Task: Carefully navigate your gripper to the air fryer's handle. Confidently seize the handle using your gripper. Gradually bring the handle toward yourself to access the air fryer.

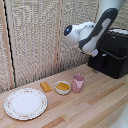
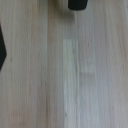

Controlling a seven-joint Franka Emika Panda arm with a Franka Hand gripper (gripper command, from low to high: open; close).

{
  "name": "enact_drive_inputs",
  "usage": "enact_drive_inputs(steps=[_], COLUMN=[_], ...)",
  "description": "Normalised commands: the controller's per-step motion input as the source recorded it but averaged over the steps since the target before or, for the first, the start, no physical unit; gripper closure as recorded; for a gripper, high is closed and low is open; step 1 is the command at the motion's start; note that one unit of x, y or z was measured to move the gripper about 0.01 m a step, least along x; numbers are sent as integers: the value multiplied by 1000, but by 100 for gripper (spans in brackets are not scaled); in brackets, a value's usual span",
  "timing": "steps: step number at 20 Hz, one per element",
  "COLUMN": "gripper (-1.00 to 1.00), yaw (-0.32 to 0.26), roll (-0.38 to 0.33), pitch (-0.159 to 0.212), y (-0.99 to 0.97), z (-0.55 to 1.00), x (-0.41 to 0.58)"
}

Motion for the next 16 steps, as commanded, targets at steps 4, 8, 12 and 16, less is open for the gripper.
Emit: enact_drive_inputs(steps=[4, 8, 12, 16], gripper=[-100, -100, -100, -100], yaw=[167, 161, 155, 162], roll=[-53, -64, -93, -98], pitch=[-73, -39, -59, -45], y=[-616, -588, -554, -518], z=[-129, -104, -96, -156], x=[-221, -184, -226, -121])
